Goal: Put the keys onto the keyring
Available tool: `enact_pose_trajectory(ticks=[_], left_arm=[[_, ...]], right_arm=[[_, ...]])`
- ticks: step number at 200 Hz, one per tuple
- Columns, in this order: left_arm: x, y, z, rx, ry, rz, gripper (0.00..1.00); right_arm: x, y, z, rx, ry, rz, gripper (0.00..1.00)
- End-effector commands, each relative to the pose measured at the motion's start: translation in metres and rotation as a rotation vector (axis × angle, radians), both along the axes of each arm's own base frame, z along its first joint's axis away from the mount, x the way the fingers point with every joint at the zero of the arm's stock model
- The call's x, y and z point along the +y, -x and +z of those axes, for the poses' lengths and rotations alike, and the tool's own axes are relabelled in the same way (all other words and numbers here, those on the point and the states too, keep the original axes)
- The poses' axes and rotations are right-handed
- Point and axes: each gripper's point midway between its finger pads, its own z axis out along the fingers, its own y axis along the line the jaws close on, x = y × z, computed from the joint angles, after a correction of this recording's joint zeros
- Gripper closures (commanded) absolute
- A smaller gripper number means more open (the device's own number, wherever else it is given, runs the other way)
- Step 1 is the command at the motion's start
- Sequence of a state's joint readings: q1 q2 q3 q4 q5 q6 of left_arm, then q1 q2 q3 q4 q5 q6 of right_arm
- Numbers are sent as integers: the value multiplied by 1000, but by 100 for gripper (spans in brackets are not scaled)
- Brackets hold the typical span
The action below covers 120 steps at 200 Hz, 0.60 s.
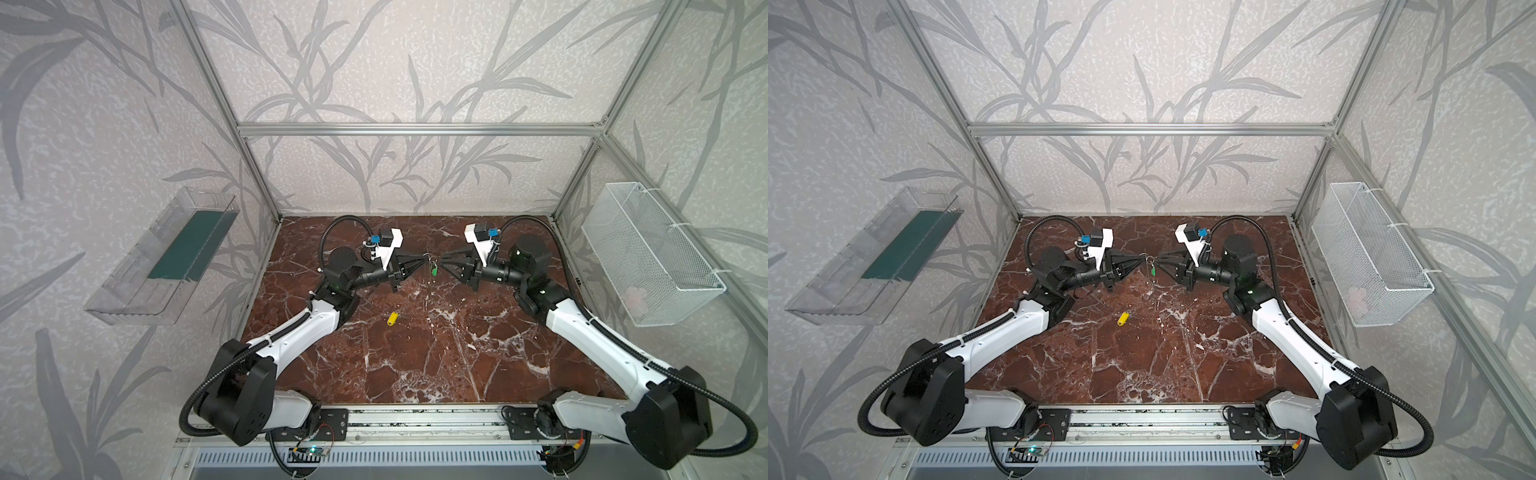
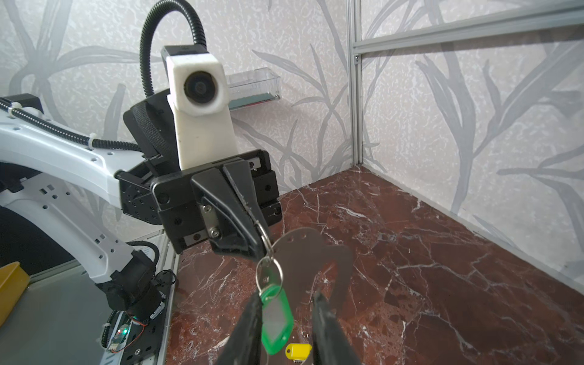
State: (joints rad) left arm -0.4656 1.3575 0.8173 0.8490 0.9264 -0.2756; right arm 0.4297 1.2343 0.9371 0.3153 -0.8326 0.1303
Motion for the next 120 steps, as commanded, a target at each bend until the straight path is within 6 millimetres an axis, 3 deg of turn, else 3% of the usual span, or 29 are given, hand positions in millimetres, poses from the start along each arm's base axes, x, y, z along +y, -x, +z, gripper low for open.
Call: enact_pose_trajectory(ticks=[1,44,120], left_arm=[[1,9,27,-68,47,-44,100],[0,9,26,-68,51,-55,100],[0,8,27,-76,70,-55,100]], right_arm=[[3,1,26,-67,-49,33,68],[7,0,28,-49,-67,65,69],[10,9,19,-8,-62,122,83]])
